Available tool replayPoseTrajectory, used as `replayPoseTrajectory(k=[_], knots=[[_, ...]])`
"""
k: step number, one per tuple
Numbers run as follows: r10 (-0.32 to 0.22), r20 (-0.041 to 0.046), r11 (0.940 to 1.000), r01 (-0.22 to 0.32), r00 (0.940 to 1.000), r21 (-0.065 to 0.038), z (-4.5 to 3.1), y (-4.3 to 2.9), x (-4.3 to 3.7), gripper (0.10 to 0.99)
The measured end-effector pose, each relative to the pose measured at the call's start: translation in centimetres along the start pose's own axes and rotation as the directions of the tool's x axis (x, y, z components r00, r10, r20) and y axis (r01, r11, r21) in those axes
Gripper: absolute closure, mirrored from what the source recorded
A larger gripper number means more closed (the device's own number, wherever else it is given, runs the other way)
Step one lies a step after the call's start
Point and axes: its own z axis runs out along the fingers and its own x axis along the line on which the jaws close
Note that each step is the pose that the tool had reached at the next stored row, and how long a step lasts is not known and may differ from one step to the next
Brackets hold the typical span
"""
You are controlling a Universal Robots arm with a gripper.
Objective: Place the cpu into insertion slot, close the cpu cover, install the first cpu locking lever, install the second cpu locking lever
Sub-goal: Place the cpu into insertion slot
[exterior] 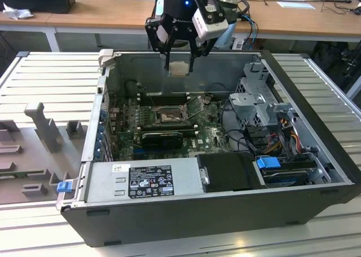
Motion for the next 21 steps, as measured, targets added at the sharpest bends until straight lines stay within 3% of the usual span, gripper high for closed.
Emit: replayPoseTrajectory(k=[21], knots=[[0.089, 0.0079, 0.9960, -0.089, 0.9960, -0.002, 0.03, 0.00, 0.00, 0.561]])
